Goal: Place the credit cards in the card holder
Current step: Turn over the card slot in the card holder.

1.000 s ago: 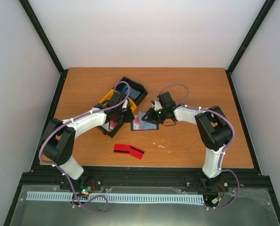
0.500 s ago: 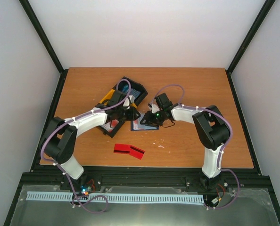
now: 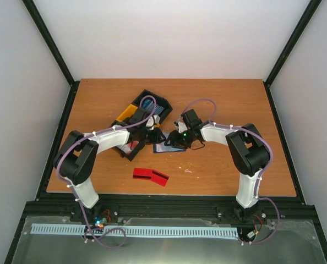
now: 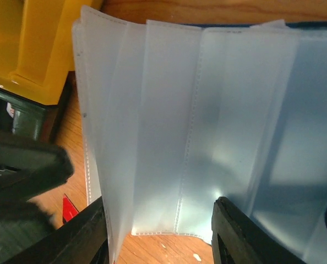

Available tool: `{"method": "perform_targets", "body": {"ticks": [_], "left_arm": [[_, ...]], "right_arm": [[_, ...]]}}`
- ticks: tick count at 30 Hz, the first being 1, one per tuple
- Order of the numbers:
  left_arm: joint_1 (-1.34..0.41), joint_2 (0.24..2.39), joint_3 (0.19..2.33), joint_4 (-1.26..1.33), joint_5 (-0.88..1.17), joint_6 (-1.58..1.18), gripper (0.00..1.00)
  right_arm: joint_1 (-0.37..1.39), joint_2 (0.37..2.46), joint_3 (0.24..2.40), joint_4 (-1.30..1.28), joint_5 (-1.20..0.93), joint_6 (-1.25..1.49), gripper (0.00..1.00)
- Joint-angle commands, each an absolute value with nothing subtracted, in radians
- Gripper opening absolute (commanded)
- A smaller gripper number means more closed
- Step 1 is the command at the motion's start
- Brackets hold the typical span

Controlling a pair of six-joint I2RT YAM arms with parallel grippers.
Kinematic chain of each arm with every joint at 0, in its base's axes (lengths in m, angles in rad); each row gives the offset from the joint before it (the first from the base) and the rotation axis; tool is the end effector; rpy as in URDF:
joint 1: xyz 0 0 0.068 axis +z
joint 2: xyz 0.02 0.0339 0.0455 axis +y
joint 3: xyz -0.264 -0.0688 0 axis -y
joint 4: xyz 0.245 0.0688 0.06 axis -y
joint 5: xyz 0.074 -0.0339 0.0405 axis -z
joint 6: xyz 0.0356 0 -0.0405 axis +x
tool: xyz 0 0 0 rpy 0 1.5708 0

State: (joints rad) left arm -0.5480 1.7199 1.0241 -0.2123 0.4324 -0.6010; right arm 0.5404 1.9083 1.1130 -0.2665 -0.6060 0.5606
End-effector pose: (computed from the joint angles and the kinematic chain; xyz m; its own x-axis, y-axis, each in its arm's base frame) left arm 0.2919 -0.1957 0.1798 -0.9469 -0.0235 -0.3206 0.1911 0.7607 -0.6204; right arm 0.3086 0.2088 0.1395 -0.9856 -0.0817 -0.1483 -0.1616 0.7149 0.6803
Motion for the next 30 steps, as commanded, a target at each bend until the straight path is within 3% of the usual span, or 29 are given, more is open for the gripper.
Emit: {"method": "perform_targets", "body": {"ticks": [1, 17, 23, 30], "left_arm": [[-0.547, 1.77, 1.068, -0.259, 0.406, -0.589, 0.26], [-0.546, 1.783, 1.109, -0.395, 0.262, -0.574, 0.2], [-0.546, 1.79, 1.114, -0.403, 0.257, -0.572, 0.21], [-0.546, 1.812, 1.137, -0.408, 0.281, -0.553, 0.22]], "right_arm": [[0.546, 1.865, 1.084, -0.292, -0.548, 0.573, 0.47], [0.546, 1.774, 1.088, -0.343, -0.42, 0.56, 0.47], [0.546, 1.713, 1.108, -0.393, -0.274, 0.562, 0.47], [0.557, 1.707, 1.138, -0.375, -0.362, 0.527, 0.43]]}}
